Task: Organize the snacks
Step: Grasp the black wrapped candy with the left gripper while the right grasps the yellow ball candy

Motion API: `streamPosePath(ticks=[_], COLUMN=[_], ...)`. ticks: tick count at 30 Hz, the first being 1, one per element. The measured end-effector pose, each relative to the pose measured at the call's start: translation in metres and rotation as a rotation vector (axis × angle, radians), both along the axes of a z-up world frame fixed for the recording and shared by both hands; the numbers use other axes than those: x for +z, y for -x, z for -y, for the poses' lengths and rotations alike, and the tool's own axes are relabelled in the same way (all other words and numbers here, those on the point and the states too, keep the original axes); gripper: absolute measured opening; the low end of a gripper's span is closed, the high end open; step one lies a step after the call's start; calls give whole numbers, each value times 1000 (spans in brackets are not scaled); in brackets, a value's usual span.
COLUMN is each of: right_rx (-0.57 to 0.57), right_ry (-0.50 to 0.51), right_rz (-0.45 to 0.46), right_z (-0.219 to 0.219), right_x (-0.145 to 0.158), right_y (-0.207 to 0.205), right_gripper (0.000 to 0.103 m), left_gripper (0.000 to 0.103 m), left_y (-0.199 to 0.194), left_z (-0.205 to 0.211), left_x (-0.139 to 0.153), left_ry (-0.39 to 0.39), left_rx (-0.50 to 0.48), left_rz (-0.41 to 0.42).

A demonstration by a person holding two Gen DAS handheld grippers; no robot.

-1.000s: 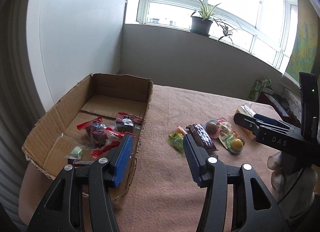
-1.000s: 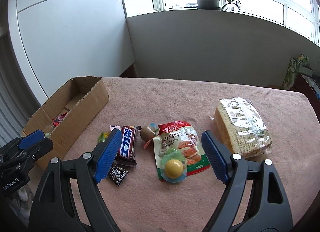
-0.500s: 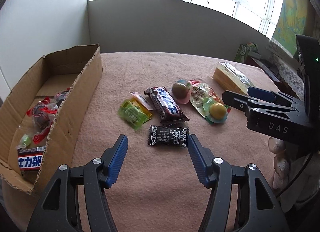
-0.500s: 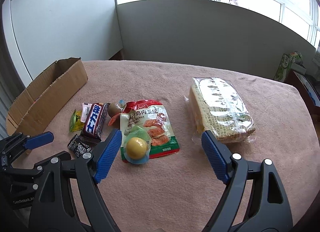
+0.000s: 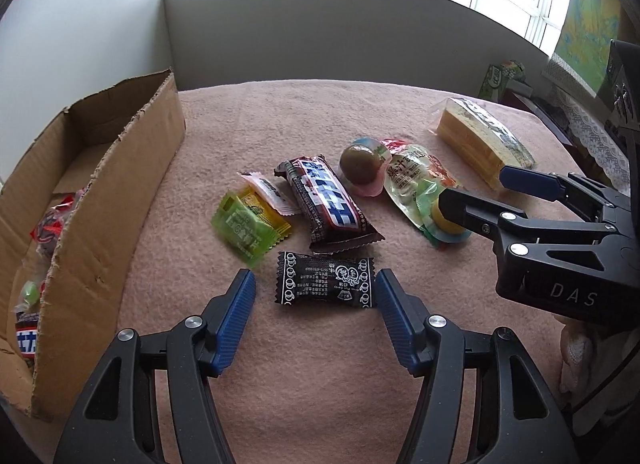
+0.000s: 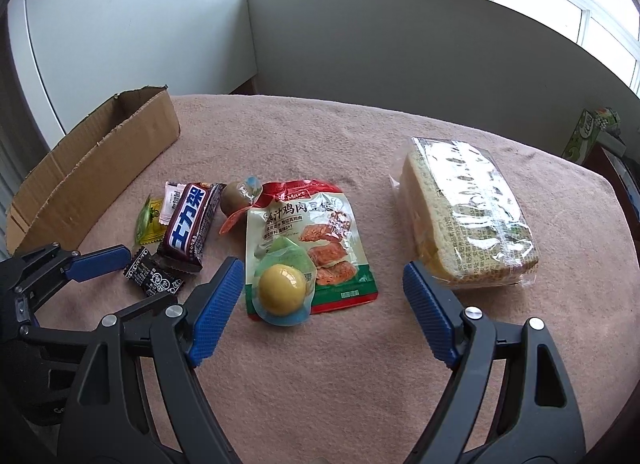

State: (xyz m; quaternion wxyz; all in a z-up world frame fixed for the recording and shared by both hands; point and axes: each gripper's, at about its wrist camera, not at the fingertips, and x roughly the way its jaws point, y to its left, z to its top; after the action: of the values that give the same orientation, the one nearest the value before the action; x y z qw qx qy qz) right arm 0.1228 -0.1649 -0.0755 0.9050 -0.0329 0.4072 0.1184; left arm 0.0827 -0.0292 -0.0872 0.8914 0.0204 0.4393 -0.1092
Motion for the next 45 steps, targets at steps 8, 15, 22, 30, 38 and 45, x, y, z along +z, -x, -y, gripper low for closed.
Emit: streamPosePath(ticks=[8,15,22,30,38,45], right_rx=[28,44,38,21,8,20], right_ry=[29,53,41,22,-42,-70], right_rz=[-44,-39,-37,-30,-3,50], right_z=[-8,-13,-11,-7,-2,-14], right_x=[-9,-10,-9,-7,6,27], right_y=[-2,0,3,3,9,17], right_gripper=[63,37,30,29,29,29], left_gripper=[62,53,37,35,35,35], left_y=[-3,-1,4,6,12,24], left_z=[7,1,2,-4,-15,-24], left_x=[0,0,0,3,16,40], left_ry=[-4,-12,-38,-9,17,45], left_rx=[-5,4,-5,5,32,44], left_rz=[-3,3,22,22,62,135])
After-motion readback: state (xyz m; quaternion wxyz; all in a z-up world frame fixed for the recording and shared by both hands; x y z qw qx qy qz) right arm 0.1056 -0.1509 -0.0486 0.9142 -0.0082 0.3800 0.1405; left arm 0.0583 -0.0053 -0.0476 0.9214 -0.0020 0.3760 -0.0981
